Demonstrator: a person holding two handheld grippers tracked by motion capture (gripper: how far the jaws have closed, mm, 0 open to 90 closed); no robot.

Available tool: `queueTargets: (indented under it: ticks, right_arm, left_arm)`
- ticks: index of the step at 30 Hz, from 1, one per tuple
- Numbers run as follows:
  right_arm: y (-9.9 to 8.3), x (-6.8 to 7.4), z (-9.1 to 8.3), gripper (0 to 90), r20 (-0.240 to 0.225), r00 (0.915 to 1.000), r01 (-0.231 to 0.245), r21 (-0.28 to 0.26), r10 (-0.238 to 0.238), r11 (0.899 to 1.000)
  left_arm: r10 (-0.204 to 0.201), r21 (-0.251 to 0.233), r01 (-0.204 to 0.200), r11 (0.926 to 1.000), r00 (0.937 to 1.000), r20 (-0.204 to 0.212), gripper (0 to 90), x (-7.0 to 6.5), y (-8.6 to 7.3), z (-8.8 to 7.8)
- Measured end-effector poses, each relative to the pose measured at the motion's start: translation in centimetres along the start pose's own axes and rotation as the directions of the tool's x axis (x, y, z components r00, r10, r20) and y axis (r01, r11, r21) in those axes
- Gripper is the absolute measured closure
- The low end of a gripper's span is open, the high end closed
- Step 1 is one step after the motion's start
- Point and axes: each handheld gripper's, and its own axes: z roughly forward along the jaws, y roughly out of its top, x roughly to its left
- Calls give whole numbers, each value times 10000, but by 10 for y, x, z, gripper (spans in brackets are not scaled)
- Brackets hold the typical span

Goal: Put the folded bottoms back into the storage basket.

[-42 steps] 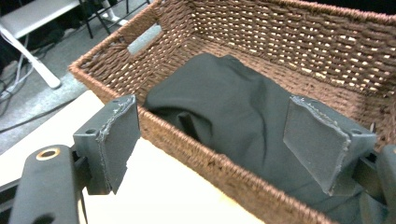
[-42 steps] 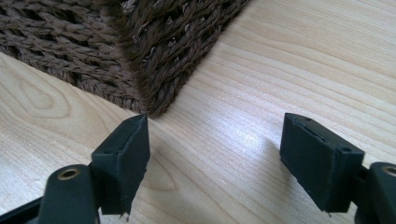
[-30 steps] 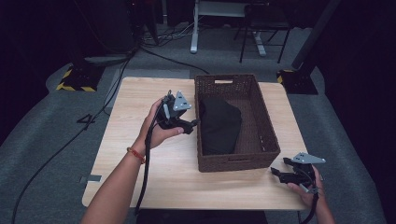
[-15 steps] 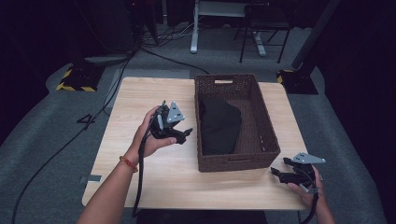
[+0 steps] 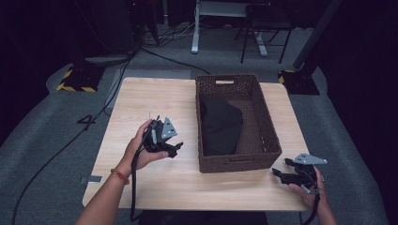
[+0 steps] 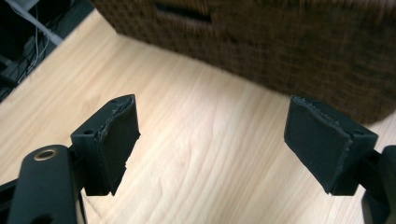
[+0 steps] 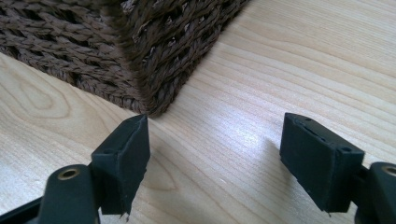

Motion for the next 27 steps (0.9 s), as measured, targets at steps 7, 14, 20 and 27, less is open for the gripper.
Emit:
queueTargets:
  ticks: [7,14,20,27]
  right_arm:
    - [0,0,0,251,2,10000,-20,1,20,10000]
    - [-1,0,-1,251,-1,10000,5,10,-5,10000]
    - [-1,0,-1,248,-10,10000,15,13,-15,10000]
    - [-1,1,-1,248,-36,10000,42,18,-42,10000]
  left_arm:
    - [54,401,-50,9992,9999,-112,187,-6,-26,-1]
    - [-6,735,25,9973,9997,-264,188,-11,-56,-1]
    - [-255,698,263,9972,9996,-125,186,-16,-82,-4]
    - [-554,753,559,9956,9984,-81,174,-20,-103,-8]
